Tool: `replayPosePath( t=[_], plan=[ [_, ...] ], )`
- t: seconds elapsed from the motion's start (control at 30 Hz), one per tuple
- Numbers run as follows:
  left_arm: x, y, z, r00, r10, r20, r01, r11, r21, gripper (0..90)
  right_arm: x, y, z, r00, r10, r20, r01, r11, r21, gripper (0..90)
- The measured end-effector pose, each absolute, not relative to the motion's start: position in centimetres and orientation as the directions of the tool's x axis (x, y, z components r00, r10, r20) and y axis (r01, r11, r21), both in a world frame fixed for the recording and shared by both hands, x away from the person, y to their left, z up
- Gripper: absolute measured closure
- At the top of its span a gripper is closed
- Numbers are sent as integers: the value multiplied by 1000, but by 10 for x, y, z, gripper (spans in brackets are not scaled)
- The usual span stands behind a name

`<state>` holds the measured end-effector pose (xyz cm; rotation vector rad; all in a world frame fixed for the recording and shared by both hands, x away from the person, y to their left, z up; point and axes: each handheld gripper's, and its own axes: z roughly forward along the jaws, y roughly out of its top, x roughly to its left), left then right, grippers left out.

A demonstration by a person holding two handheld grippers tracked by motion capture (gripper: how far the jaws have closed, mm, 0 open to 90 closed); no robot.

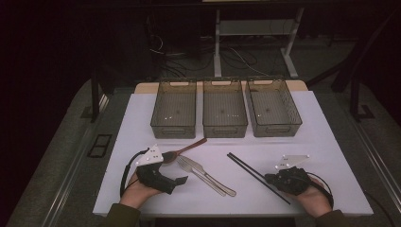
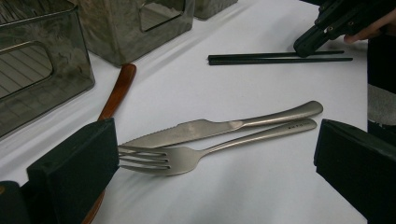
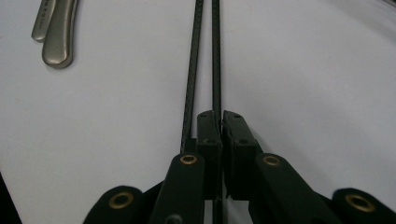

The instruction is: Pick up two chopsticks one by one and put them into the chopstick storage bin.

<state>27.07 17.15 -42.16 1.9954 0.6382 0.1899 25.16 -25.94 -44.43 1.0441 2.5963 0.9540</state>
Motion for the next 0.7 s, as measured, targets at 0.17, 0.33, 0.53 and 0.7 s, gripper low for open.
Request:
replayPosePath(
  t=[0.17, 0.33, 0.53, 0.7],
  plan=[
    [271, 172, -422, 850, 510, -132, 355, -369, 859, 0, 254, -264, -442, -721, 686, 98, 574, 512, 639, 851],
    [271, 171, -422, 851, 509, -134, 356, -371, 858, 0, 254, -268, -439, -714, 693, 104, 571, 489, 659, 851],
    [271, 171, -422, 851, 509, -134, 357, -371, 857, 0, 254, -272, -435, -710, 696, 104, 558, 467, 686, 851],
    [271, 171, -422, 852, 506, -133, 355, -373, 857, 0, 253, -275, -432, -705, 700, 117, 557, 444, 702, 851]
  ],
)
